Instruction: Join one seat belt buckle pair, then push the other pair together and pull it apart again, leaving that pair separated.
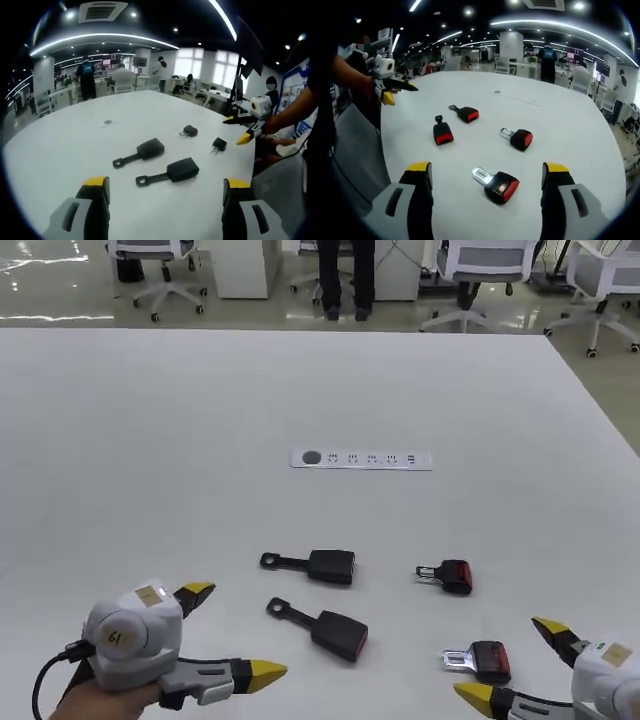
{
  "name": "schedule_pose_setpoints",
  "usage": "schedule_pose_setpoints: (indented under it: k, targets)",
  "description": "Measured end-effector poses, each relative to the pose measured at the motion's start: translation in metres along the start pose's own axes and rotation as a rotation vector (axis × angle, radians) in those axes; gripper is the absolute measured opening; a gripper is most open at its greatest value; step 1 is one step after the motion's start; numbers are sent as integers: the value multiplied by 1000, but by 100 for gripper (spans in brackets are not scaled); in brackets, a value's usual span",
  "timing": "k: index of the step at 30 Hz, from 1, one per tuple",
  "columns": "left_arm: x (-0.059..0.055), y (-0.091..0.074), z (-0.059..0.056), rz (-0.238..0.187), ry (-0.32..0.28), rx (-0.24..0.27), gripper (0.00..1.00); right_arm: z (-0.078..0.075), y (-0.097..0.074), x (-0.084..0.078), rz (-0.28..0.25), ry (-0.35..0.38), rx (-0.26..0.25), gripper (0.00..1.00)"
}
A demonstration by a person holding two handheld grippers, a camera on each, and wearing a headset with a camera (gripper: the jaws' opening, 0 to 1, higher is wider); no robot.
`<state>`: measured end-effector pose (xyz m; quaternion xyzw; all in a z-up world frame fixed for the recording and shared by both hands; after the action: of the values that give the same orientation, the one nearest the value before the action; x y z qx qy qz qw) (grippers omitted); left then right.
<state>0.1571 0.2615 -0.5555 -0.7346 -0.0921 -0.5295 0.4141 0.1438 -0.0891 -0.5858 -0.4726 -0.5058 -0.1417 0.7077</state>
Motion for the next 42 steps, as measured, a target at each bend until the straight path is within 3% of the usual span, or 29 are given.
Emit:
schedule_pose_setpoints:
  k: [7, 11, 16, 23, 29, 34, 42]
  targets:
    - [-1, 11, -3, 32, 32, -38, 95, -2, 8, -1, 20, -14, 52, 90]
    - [4, 21, -9, 65, 90, -72, 95, -9, 12, -6, 39, -27, 78, 89]
    - [1, 30, -12, 106, 156, -129, 93, -14, 16, -12, 74, -51, 114, 88]
    - [1, 47, -13, 133, 199, -185, 90, -15, 20, -13, 100, -69, 184, 87]
    - [8, 59, -18, 149, 238, -232, 87, -24, 25, -20, 140, -97, 244, 82]
    - [10, 72, -20, 185, 336, -293, 84, -30, 30, -25, 174, -119, 289, 81]
    - [10, 96, -24, 235, 428, -388, 78, -31, 35, -28, 237, -174, 377, 78]
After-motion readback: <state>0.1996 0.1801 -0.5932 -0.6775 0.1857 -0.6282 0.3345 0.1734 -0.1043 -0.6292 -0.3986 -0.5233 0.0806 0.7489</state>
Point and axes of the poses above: the centre of the closed fingertips' face, and the gripper's own axes: y roughly forward along the fingers, z roughly to its left, x roughly out of its top, the point moved 5 cm from there along -y, roughly backward along the fingers, and after that the axes turned 2 degrees about y, right-handed, at the moved point
